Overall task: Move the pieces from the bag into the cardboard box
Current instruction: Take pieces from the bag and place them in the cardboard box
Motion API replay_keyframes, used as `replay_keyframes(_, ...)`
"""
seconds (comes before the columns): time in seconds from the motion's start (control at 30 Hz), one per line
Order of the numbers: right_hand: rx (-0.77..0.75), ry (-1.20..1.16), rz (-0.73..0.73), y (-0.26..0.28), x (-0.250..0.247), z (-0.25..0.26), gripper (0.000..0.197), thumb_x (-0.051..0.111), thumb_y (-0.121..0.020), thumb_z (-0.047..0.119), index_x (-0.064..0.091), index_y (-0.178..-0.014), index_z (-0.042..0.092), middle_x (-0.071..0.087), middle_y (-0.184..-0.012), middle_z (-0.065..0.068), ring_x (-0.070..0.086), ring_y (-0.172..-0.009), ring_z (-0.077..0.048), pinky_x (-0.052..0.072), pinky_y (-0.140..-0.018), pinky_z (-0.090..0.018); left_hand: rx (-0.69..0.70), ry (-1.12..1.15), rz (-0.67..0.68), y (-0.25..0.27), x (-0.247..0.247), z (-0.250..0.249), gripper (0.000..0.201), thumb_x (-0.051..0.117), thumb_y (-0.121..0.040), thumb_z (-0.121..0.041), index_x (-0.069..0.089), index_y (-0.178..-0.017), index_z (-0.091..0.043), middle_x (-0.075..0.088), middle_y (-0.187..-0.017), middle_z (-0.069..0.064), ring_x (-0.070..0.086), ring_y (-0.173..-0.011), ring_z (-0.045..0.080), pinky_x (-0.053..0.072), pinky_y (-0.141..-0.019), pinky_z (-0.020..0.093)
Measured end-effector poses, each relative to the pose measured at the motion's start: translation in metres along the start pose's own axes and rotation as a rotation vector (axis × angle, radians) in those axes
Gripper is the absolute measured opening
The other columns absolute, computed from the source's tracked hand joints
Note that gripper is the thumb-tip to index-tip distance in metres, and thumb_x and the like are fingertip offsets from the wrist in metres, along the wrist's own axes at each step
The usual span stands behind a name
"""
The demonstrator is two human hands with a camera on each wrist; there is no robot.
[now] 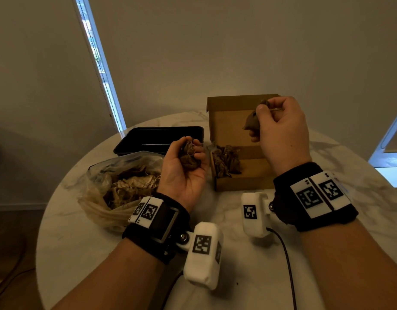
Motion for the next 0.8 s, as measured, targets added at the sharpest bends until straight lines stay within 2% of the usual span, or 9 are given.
replay_keyframes(0.13,0.016,-0.016,-0.044,-0.003,-0.005,-0.001,0.008,0.057,-0.103,0.027,0.051,-0.106,0.021,0.071,-0.098,-0.006,0.07,-0.061,-0.012,0.052,-0.052,-0.018,0.023,0.028,0.004,0.0,-0.002,-0.001,0.016,0.057,-0.1,-0.018,0.062,-0.091,-0.006,0.064,-0.077,0.009,0.061,-0.064,0.013,0.055,-0.056,0.017)
replay_keyframes(0.23,0.029,-0.006,-0.038,-0.003,-0.005,-0.003,0.009,0.056,-0.103,0.027,0.052,-0.107,0.021,0.071,-0.102,-0.007,0.071,-0.067,-0.013,0.052,-0.052,-0.015,0.059,0.07,0.008,0.001,0.0,-0.003,0.013,0.059,-0.098,-0.015,0.064,-0.09,-0.005,0.064,-0.077,0.009,0.061,-0.068,0.014,0.059,-0.06,0.022)
replay_keyframes(0.33,0.053,0.018,-0.067,-0.006,-0.01,-0.006,0.009,0.055,-0.104,0.027,0.051,-0.109,0.021,0.071,-0.101,-0.006,0.07,-0.063,-0.01,0.051,-0.05,-0.014,0.096,0.056,0.023,0.003,0.002,-0.005,0.015,0.059,-0.098,-0.016,0.064,-0.089,-0.006,0.06,-0.072,0.004,0.059,-0.059,0.01,0.059,-0.06,0.023)
replay_keyframes(0.47,0.106,0.047,-0.074,-0.008,-0.012,-0.011,0.01,0.055,-0.103,0.028,0.052,-0.11,0.021,0.072,-0.102,-0.007,0.071,-0.062,-0.009,0.051,-0.05,-0.015,0.096,0.04,0.066,0.003,0.002,-0.006,0.015,0.059,-0.097,-0.018,0.064,-0.09,-0.006,0.048,-0.062,-0.001,0.049,-0.049,0.005,0.057,-0.058,0.019)
replay_keyframes(0.53,0.12,0.057,-0.036,-0.006,-0.008,-0.012,0.011,0.056,-0.103,0.028,0.053,-0.11,0.021,0.071,-0.101,-0.007,0.073,-0.068,-0.013,0.055,-0.054,-0.018,0.067,0.023,0.068,0.004,0.002,-0.004,0.013,0.058,-0.098,-0.017,0.065,-0.095,-0.006,0.048,-0.066,0.0,0.047,-0.05,0.005,0.055,-0.055,0.017)
replay_keyframes(0.63,0.14,0.013,0.076,-0.001,0.001,-0.008,0.007,0.058,-0.102,0.025,0.054,-0.106,0.02,0.071,-0.092,-0.004,0.075,-0.069,-0.017,0.061,-0.06,-0.027,0.037,-0.076,0.003,0.004,0.0,-0.001,0.013,0.057,-0.098,-0.012,0.069,-0.102,-0.008,0.063,-0.083,0.006,0.053,-0.054,0.005,0.053,-0.052,0.014)
replay_keyframes(0.73,0.145,-0.047,0.185,0.004,0.01,-0.006,0.006,0.062,-0.1,0.022,0.058,-0.102,0.017,0.072,-0.09,-0.005,0.075,-0.069,-0.02,0.061,-0.059,-0.03,0.058,-0.277,-0.058,0.005,0.001,0.001,0.018,0.059,-0.096,-0.006,0.072,-0.108,-0.013,0.071,-0.095,0.005,0.058,-0.058,0.006,0.05,-0.049,0.012)
replay_keyframes(0.8,0.11,0.007,0.227,0.005,0.015,-0.008,0.008,0.068,-0.096,0.024,0.063,-0.097,0.018,0.072,-0.094,-0.006,0.075,-0.078,-0.023,0.063,-0.065,-0.036,0.1,-0.459,-0.044,0.006,0.005,0.004,0.02,0.062,-0.096,-0.006,0.074,-0.109,-0.015,0.073,-0.097,0.003,0.06,-0.064,0.006,0.049,-0.048,0.013)
Point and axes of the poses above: each hand's wrist, its own y-axis away from the middle knuckle, its own x-axis out of the palm, z = x × y, the point moved 4 cm from there along -y, towards the middle knuckle
